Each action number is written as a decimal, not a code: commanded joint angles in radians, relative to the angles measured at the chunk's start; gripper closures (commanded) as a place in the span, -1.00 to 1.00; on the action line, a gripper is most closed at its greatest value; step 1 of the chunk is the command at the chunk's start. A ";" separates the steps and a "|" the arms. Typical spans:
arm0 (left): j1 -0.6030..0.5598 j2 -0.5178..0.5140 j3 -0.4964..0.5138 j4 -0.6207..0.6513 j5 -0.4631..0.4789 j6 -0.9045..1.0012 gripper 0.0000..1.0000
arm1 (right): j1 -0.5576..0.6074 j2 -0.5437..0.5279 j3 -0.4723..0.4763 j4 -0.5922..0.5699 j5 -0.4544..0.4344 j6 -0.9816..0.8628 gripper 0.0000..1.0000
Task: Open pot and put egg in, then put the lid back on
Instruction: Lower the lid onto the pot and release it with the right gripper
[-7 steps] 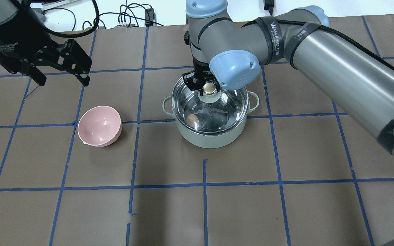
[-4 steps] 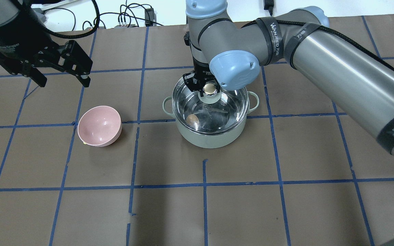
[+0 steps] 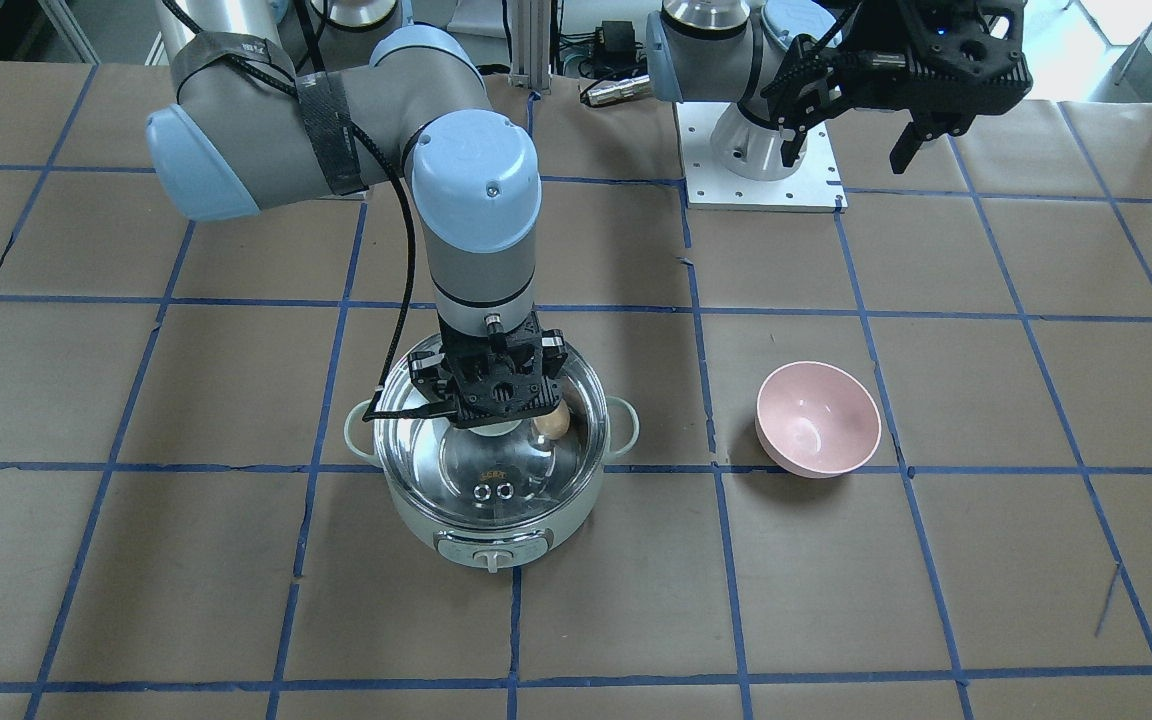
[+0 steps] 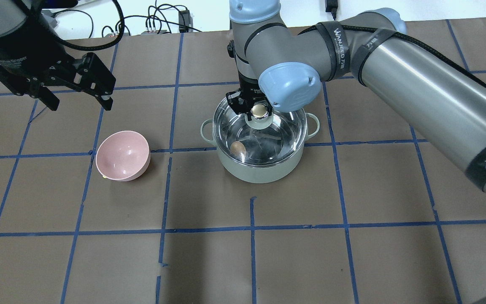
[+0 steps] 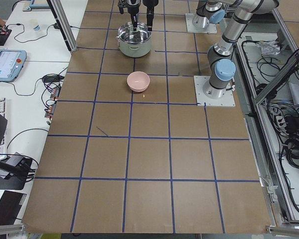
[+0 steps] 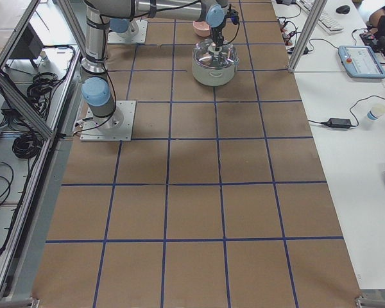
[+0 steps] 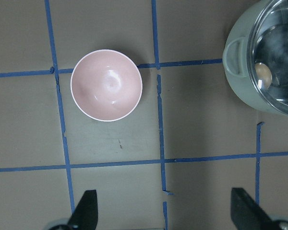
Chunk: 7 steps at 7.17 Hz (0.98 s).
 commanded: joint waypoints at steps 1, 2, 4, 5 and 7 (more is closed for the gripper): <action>0.000 0.005 -0.002 0.000 0.003 -0.002 -0.93 | 0.000 0.001 0.001 -0.011 -0.002 -0.009 0.96; -0.002 0.005 -0.002 0.000 0.003 -0.002 -0.93 | 0.000 0.001 0.001 -0.012 -0.002 -0.014 0.96; -0.002 0.007 -0.008 -0.003 0.009 0.004 -0.93 | 0.000 0.003 0.003 -0.012 -0.002 -0.017 0.96; 0.000 0.010 -0.014 0.002 0.003 0.004 -0.93 | 0.000 0.004 0.003 -0.011 -0.002 -0.018 0.96; -0.002 0.017 -0.028 0.005 0.004 0.006 -0.91 | 0.000 0.006 0.003 -0.002 -0.025 -0.003 0.22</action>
